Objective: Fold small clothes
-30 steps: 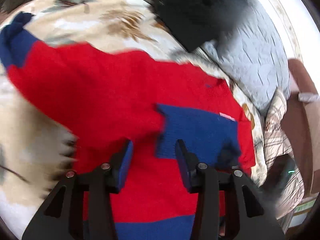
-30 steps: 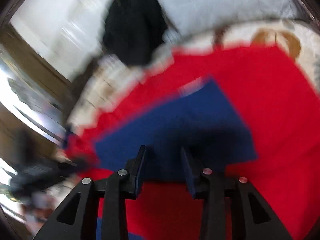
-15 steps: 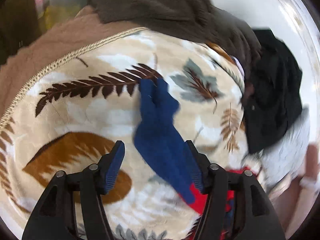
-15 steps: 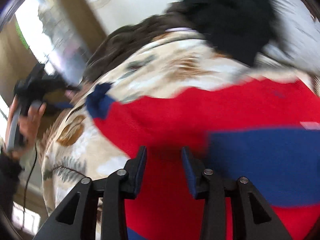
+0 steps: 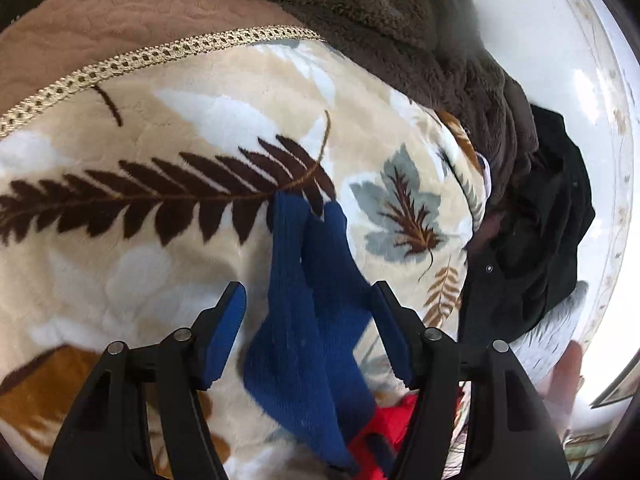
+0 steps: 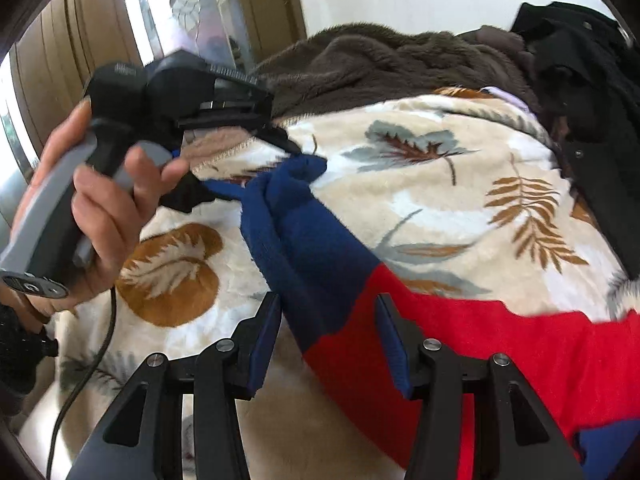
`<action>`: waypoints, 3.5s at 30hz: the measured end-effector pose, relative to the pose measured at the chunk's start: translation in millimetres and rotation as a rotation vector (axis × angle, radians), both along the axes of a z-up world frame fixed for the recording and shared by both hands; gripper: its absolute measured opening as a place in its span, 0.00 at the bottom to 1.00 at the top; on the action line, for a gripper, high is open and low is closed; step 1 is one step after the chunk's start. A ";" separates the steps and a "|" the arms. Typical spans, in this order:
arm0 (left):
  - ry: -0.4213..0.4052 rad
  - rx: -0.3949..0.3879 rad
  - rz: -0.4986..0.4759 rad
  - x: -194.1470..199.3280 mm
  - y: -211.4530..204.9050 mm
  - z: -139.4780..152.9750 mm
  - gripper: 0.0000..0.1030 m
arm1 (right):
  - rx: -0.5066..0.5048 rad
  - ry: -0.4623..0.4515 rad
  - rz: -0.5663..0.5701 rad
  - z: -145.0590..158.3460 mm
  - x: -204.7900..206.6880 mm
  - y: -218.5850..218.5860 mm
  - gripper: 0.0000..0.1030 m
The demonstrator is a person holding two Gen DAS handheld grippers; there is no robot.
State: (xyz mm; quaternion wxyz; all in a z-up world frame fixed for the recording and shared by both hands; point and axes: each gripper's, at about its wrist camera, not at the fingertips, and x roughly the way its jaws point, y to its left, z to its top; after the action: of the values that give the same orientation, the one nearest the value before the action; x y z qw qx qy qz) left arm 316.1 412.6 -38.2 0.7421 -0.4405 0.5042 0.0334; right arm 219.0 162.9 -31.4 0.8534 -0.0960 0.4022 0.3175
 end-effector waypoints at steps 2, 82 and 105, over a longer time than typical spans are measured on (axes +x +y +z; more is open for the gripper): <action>-0.019 -0.033 0.000 1.2 0.4 -5.8 0.22 | -0.027 -0.019 0.006 -5.2 0.2 5.5 0.46; -0.204 -0.106 -0.494 -151.5 -300.3 12.5 0.64 | 0.754 0.259 -0.750 -15.0 -63.9 -414.2 0.54; -0.192 -0.160 -0.327 -133.5 -286.4 -12.3 0.58 | 0.719 0.261 -0.940 -28.5 -79.7 -467.8 0.39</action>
State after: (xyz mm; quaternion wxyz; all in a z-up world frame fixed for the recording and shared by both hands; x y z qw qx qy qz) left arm 182.6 126.2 -50.5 0.7449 -0.4114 0.4970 -0.1697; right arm 139.3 -304.9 -59.9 0.8246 0.4264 0.3704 0.0316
